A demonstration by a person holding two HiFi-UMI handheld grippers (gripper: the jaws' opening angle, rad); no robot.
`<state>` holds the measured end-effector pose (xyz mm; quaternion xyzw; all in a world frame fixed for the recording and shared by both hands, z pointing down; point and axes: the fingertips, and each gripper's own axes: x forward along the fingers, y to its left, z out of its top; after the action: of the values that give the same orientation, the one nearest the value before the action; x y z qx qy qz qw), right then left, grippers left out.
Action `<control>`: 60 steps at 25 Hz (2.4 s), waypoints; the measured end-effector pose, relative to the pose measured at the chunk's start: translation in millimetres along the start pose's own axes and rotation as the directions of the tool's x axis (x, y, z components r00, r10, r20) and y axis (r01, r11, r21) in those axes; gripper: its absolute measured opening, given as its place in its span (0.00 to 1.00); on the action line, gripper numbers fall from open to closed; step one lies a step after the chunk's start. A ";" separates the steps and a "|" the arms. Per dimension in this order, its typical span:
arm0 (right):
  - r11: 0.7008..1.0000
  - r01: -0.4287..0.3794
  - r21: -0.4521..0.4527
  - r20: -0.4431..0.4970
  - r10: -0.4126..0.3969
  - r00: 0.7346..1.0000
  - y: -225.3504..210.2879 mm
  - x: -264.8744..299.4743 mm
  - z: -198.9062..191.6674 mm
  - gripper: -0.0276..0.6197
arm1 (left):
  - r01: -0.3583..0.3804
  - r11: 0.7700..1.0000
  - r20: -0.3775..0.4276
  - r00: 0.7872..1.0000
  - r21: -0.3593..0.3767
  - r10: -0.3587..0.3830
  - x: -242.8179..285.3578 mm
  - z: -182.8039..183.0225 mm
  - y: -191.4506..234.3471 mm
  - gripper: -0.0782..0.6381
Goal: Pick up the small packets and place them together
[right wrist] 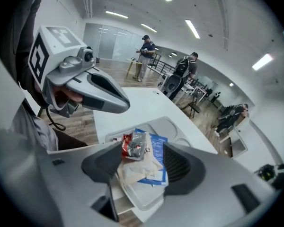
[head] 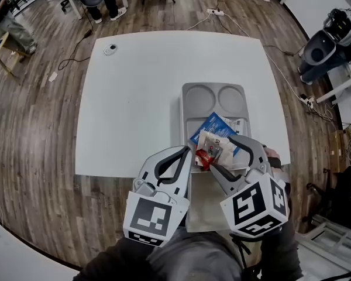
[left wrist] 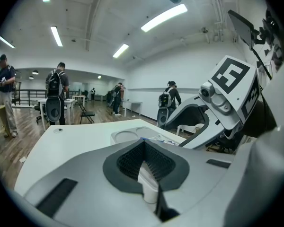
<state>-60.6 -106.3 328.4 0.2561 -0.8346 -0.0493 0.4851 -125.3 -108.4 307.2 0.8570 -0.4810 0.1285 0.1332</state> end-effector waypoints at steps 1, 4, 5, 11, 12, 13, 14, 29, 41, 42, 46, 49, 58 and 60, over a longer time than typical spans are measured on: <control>1.000 0.011 0.011 0.010 -0.011 1.000 -0.6 -4.4 -0.7 0.47 | -0.011 1.000 0.003 1.000 0.002 0.011 -2.8 1.1 0.8 0.11; 0.997 0.015 0.080 0.075 -0.021 0.997 -1.6 -21.5 1.6 0.47 | -0.036 0.999 0.022 0.999 0.013 0.036 -11.6 9.6 -0.1 0.11; 0.993 0.006 0.116 0.110 -0.018 0.994 -1.1 -28.0 3.2 0.47 | -0.041 0.999 0.030 0.999 0.019 0.040 -14.5 12.9 -2.4 0.11; 0.901 -0.196 0.387 0.410 0.022 0.912 21.5 -77.7 14.0 0.47 | -0.070 0.997 0.085 0.994 0.039 0.066 -44.2 28.0 -31.9 0.11; 0.880 -0.226 0.418 0.455 0.012 0.890 24.9 -88.4 16.2 0.47 | -0.075 0.996 0.095 0.993 0.042 0.070 -50.6 30.9 -37.5 0.11; 0.858 -0.254 0.447 0.500 -0.005 0.866 27.8 -99.9 18.7 0.47 | -0.077 0.996 0.104 0.992 0.044 0.072 -56.8 33.2 -43.5 0.11; 0.836 -0.280 0.472 0.546 -0.028 0.837 30.6 -112.3 21.8 0.47 | -0.078 0.996 0.110 0.991 0.045 0.073 -62.8 34.8 -49.7 0.11; 0.819 -0.143 0.556 0.699 -0.368 0.614 38.0 -216.8 31.8 0.05 | -0.059 0.994 0.234 0.972 0.096 0.035 -99.7 80.7 -102.7 0.11; 0.814 -0.127 0.567 0.694 -0.389 0.606 35.0 -213.4 21.1 0.05 | -0.079 0.988 0.298 0.954 0.136 0.035 -94.3 96.8 -117.7 0.11; 0.815 -0.126 0.565 0.695 -0.388 0.606 34.0 -211.8 18.7 0.05 | -0.082 0.987 0.299 0.954 0.136 0.038 -91.2 97.0 -118.3 0.11; 0.814 -0.114 0.569 0.683 -0.392 0.616 32.0 -200.2 10.2 0.05 | -0.089 0.986 0.299 0.953 0.139 0.044 -83.1 91.8 -118.3 0.11; 0.813 -0.104 0.572 0.671 -0.391 0.630 30.7 -194.4 7.8 0.05 | -0.085 0.986 0.290 0.956 0.142 0.041 -79.8 88.6 -118.4 0.11; 0.809 -0.080 0.582 0.655 -0.407 0.636 25.2 -197.0 6.3 0.05 | -0.076 0.987 0.282 0.959 0.143 0.033 -77.8 89.2 -122.5 0.11; 0.811 -0.074 0.581 0.650 -0.407 0.642 23.2 -197.4 6.2 0.05 | -0.073 0.987 0.279 0.960 0.145 0.030 -77.4 91.2 -123.5 0.11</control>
<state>4.0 6.5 178.0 0.4219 -0.9053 0.0490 -0.0072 -50.0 -17.3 182.3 0.8613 -0.5058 0.0480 -0.0054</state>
